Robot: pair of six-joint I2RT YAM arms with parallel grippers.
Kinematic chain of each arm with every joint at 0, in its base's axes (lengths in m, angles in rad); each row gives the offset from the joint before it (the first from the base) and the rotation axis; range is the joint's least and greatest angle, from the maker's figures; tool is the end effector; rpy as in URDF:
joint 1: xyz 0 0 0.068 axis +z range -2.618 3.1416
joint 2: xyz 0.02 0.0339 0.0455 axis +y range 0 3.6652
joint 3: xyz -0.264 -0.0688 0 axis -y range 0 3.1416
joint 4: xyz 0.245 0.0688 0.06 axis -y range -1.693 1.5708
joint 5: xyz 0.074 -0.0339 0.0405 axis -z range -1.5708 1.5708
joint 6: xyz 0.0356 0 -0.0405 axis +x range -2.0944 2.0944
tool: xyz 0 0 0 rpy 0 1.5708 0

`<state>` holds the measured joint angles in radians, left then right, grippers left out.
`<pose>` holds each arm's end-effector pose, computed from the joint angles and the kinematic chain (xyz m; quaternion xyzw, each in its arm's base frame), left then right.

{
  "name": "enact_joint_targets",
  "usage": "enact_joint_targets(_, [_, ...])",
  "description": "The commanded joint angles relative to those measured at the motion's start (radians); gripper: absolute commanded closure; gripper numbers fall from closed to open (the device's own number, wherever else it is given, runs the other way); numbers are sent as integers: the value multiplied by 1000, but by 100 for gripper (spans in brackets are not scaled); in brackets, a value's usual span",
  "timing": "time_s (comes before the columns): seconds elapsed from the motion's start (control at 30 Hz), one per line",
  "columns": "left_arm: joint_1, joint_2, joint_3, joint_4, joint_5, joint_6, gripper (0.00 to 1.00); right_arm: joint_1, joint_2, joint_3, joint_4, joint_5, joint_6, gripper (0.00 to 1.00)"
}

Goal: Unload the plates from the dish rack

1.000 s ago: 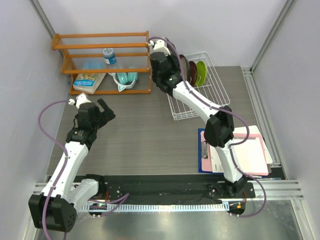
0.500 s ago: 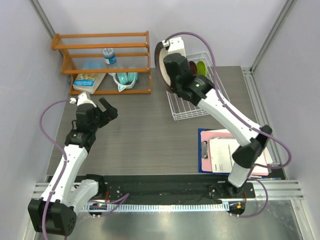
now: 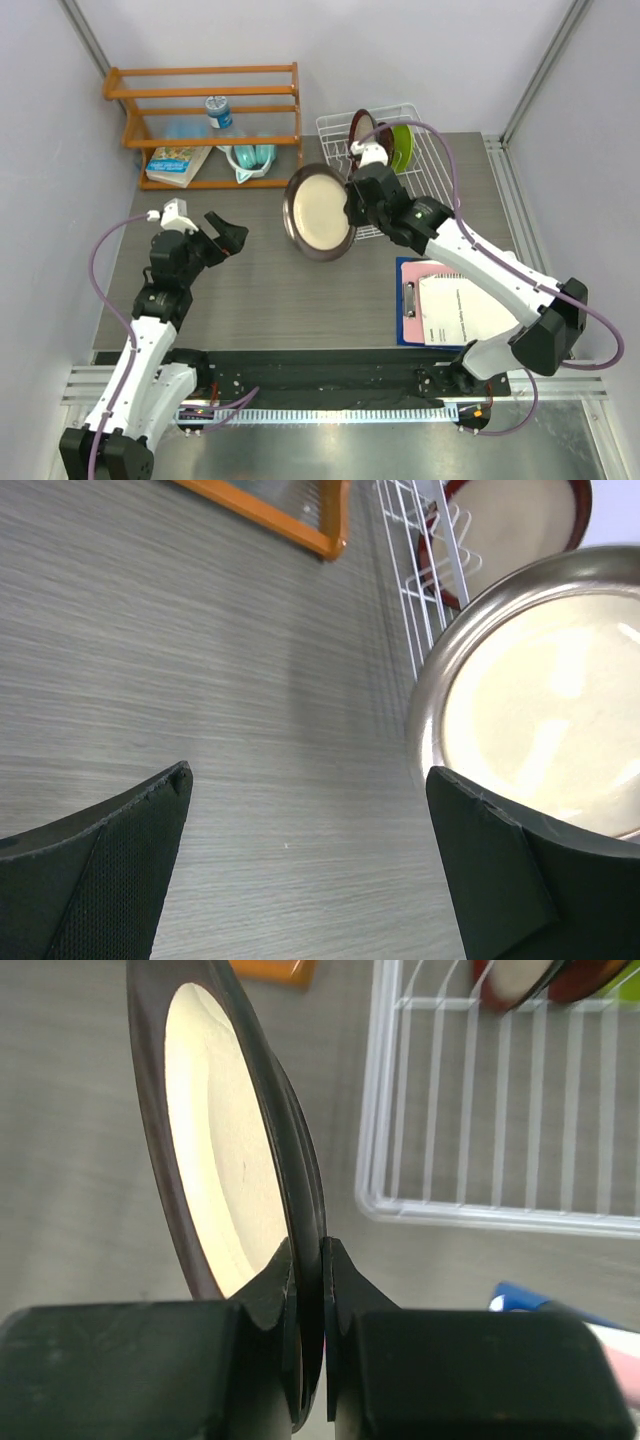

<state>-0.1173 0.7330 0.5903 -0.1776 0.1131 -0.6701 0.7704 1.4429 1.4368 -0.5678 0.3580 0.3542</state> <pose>0.1770 -0.0249 0.2803 -0.1891 0.7878 -0.2665 0.5221 0.2396 0.2152 0.3756 -0.0953 0.8632 0.1185 0.4814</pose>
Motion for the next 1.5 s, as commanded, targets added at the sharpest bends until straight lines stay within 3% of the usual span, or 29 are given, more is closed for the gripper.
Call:
enact_joint_targets(0.0, [2, -15, -70, 173, 127, -42, 1, 1, -151, -74, 331, -177, 192, 99])
enact_joint_targets(0.37, [2, 83, -188, 492, 304, -155, 1, -5, -174, -285, 546, -344, 365, 99])
enact_joint_targets(0.47, [2, 89, -221, 571, 327, -187, 5, -6, -165, -331, 620, -415, 410, 99])
enact_joint_targets(0.63, [2, 80, -250, 624, 341, -201, 30, -11, -162, -400, 727, -481, 485, 99])
enact_joint_targets(0.67, [2, 80, -253, 624, 341, -201, 42, -19, -159, -407, 741, -490, 499, 99])
enact_joint_targets(0.73, [2, 78, -256, 622, 341, -200, 52, -26, -153, -435, 791, -528, 529, 99])
enact_joint_targets(0.77, [2, 77, -259, 618, 344, -200, 66, -29, -150, -441, 799, -536, 537, 99])
enact_joint_targets(0.83, [2, 77, -265, 606, 346, -197, 73, -42, -147, -450, 818, -557, 545, 99])
enact_joint_targets(0.93, [2, 75, -270, 578, 339, -181, 95, -60, -145, -458, 839, -594, 559, 99])
enact_joint_targets(0.97, [1, 75, -270, 558, 335, -177, 100, -63, -144, -457, 841, -600, 559, 99])
enact_joint_targets(1.1, [2, 68, -259, 508, 300, -149, 100, -72, -144, -466, 844, -610, 557, 99])
enact_joint_targets(1.23, [2, 48, -218, 406, 251, -112, 100, -83, -141, -467, 809, -605, 531, 77])
enact_joint_targets(1.33, [2, 25, -188, 342, 205, -97, 100, -97, -141, -475, 778, -579, 514, 40])
enact_joint_targets(1.47, [2, 11, -152, 256, 137, -79, 100, -131, -142, -481, 735, -564, 496, 29])
